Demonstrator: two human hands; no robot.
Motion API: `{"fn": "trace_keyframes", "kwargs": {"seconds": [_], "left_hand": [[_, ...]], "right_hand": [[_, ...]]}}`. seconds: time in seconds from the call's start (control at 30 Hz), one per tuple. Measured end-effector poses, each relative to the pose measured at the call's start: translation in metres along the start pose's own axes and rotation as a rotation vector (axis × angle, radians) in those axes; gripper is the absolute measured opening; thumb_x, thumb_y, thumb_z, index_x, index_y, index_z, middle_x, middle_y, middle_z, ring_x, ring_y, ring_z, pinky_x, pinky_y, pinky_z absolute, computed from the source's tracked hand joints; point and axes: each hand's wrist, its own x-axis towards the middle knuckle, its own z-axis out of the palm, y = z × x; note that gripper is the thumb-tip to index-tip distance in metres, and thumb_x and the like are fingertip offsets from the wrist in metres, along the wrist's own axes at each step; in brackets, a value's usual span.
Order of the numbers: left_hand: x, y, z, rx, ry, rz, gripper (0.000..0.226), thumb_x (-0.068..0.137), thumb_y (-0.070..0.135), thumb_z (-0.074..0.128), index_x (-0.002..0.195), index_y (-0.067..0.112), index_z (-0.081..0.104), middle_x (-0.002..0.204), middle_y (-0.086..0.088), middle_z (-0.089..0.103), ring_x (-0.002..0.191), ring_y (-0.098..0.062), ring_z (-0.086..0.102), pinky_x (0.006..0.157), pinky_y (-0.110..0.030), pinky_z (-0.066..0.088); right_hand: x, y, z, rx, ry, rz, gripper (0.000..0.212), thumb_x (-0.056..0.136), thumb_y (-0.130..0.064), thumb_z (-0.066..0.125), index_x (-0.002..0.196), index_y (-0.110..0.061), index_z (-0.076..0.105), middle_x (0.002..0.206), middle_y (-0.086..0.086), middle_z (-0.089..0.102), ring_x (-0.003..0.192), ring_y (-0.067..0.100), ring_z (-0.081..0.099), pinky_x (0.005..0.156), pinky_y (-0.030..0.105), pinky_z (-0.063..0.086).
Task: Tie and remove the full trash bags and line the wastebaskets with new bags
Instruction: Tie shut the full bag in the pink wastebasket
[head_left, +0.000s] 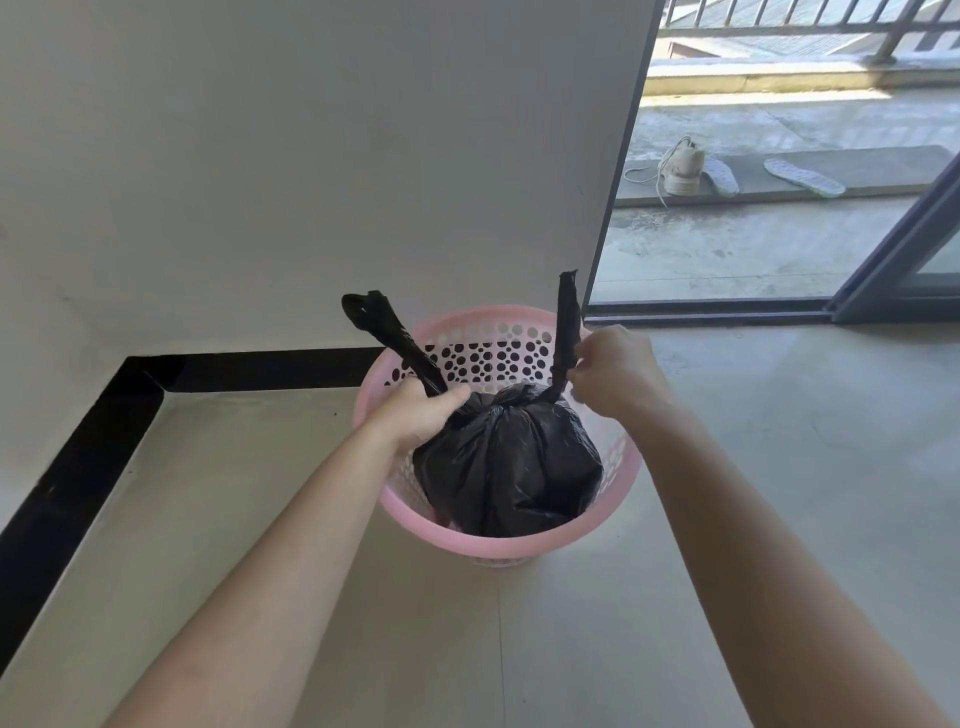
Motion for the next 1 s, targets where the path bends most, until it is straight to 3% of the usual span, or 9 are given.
{"fn": "trace_keyframes", "kwargs": {"seconds": [0.07, 0.17, 0.23, 0.3, 0.4, 0.53, 0.7, 0.87, 1.0], "left_hand": [[0.003, -0.003, 0.001, 0.093, 0.005, 0.016, 0.034, 0.088, 0.041, 0.068, 0.110, 0.016, 0.065, 0.110, 0.002, 0.069, 0.104, -0.021, 0.063, 0.099, -0.039, 0.048], [0.006, -0.002, 0.006, 0.000, 0.031, 0.021, 0.022, 0.084, 0.021, 0.075, 0.100, 0.007, 0.068, 0.093, -0.009, 0.074, 0.085, -0.022, 0.069, 0.084, -0.036, 0.058], [0.008, -0.002, 0.009, -0.130, 0.030, -0.003, 0.024, 0.080, 0.005, 0.078, 0.101, -0.001, 0.069, 0.095, -0.014, 0.074, 0.086, -0.024, 0.073, 0.080, -0.032, 0.060], [0.007, -0.001, 0.010, -0.211, 0.026, -0.027, 0.025, 0.077, -0.001, 0.079, 0.100, -0.004, 0.070, 0.098, -0.014, 0.075, 0.087, -0.023, 0.074, 0.081, -0.030, 0.060], [0.003, 0.003, 0.014, -0.255, 0.109, -0.004, 0.013, 0.081, 0.005, 0.078, 0.091, 0.000, 0.071, 0.091, -0.012, 0.075, 0.082, -0.021, 0.073, 0.080, -0.028, 0.059], [-0.004, 0.008, 0.018, -0.240, 0.248, 0.139, 0.013, 0.088, 0.028, 0.072, 0.081, 0.016, 0.072, 0.066, 0.011, 0.069, 0.059, 0.000, 0.062, 0.055, -0.007, 0.045], [-0.003, 0.008, 0.016, -0.526, 0.085, 0.115, 0.013, 0.098, 0.027, 0.058, 0.100, 0.018, 0.067, 0.095, -0.005, 0.076, 0.090, -0.018, 0.072, 0.071, -0.025, 0.053], [-0.004, 0.009, 0.020, -0.581, 0.129, 0.068, 0.016, 0.102, 0.024, 0.052, 0.094, 0.013, 0.061, 0.070, -0.004, 0.068, 0.070, -0.016, 0.068, 0.067, -0.025, 0.052], [-0.003, 0.012, 0.019, -0.729, 0.164, -0.012, 0.020, 0.104, 0.017, 0.046, 0.088, 0.010, 0.056, 0.062, -0.002, 0.053, 0.062, -0.014, 0.059, 0.060, -0.024, 0.047]], "right_hand": [[-0.002, 0.000, 0.006, -0.083, -0.013, 0.000, 0.010, 0.089, -0.011, 0.063, 0.089, -0.003, 0.069, 0.087, 0.011, 0.069, 0.082, 0.029, 0.066, 0.072, 0.032, 0.055], [-0.007, -0.002, 0.022, -0.135, -0.009, -0.017, 0.013, 0.096, -0.018, 0.057, 0.104, -0.009, 0.062, 0.095, 0.003, 0.054, 0.080, 0.025, 0.054, 0.068, 0.026, 0.043], [-0.009, -0.004, 0.031, -0.211, -0.070, 0.018, 0.018, 0.100, -0.022, 0.051, 0.106, -0.008, 0.062, 0.095, 0.006, 0.055, 0.083, 0.025, 0.054, 0.065, 0.027, 0.045], [-0.006, -0.004, 0.039, -0.190, -0.102, 0.048, 0.026, 0.100, -0.024, 0.048, 0.112, -0.006, 0.062, 0.103, 0.012, 0.061, 0.094, 0.031, 0.057, 0.076, 0.036, 0.052], [-0.002, -0.003, 0.048, -0.045, -0.063, 0.055, 0.029, 0.099, -0.029, 0.052, 0.117, -0.014, 0.070, 0.110, 0.009, 0.066, 0.105, 0.033, 0.056, 0.092, 0.042, 0.049], [-0.003, -0.003, 0.050, 0.224, -0.080, -0.013, 0.020, 0.095, -0.027, 0.064, 0.109, -0.021, 0.076, 0.109, 0.002, 0.073, 0.106, 0.023, 0.062, 0.095, 0.033, 0.047], [-0.004, -0.001, 0.049, 0.342, -0.110, 0.003, 0.027, 0.089, -0.035, 0.072, 0.112, -0.021, 0.074, 0.108, -0.004, 0.074, 0.104, 0.013, 0.065, 0.097, 0.030, 0.047], [-0.004, 0.001, 0.050, 0.374, -0.120, 0.012, 0.025, 0.083, -0.037, 0.078, 0.105, -0.026, 0.077, 0.088, -0.011, 0.071, 0.094, 0.010, 0.067, 0.091, 0.028, 0.050], [-0.009, 0.003, 0.046, 0.385, -0.215, -0.019, 0.020, 0.089, -0.040, 0.071, 0.099, -0.026, 0.080, 0.091, -0.007, 0.076, 0.089, 0.011, 0.068, 0.086, 0.029, 0.052]]}}
